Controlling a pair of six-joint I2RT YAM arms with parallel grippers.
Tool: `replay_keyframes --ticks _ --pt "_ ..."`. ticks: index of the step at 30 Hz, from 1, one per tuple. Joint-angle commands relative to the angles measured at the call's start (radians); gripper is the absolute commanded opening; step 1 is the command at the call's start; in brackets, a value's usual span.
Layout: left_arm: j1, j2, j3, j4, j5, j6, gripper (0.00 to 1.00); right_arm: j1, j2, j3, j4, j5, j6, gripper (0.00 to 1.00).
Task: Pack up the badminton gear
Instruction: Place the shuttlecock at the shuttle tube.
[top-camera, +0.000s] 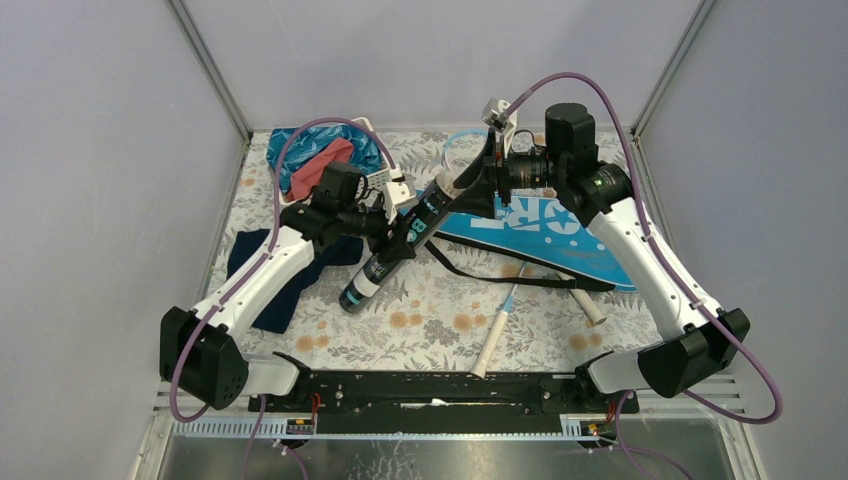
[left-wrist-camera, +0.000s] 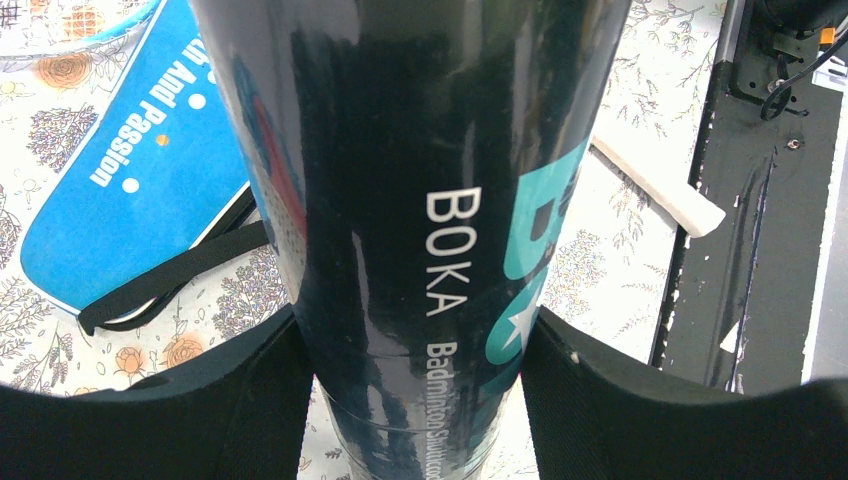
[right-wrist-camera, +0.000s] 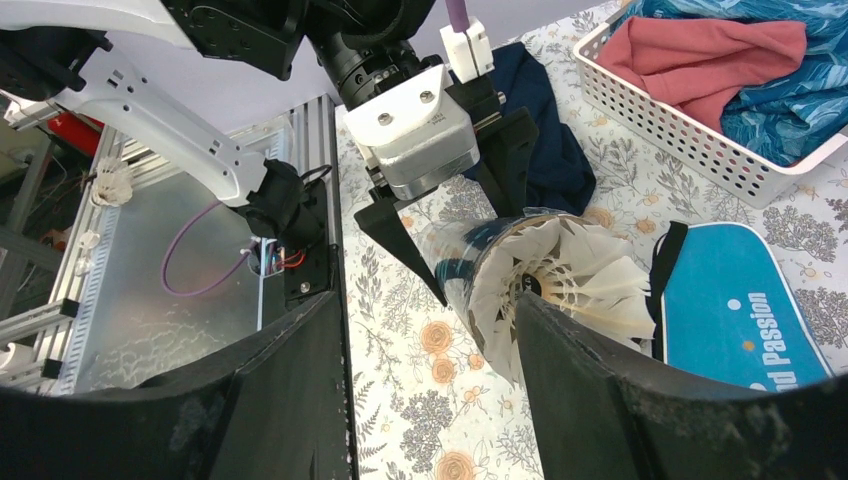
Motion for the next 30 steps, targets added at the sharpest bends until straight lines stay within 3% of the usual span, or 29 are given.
replay_keyframes --ticks 1,16,30 --pt "0.000 0.000 0.006 0.078 -0.013 -0.006 0.00 0.003 -0.024 0.056 -0.084 -0.021 -0.081 0.73" --pt "-0.023 0.023 0.044 0.025 -0.028 0.054 0.00 0.048 0.045 0.095 -0.344 0.023 -0.348 0.74" --pt "-0.032 0.015 0.035 -0.008 -0.025 0.176 0.00 0.118 0.061 0.059 -0.375 0.107 -0.426 0.73"
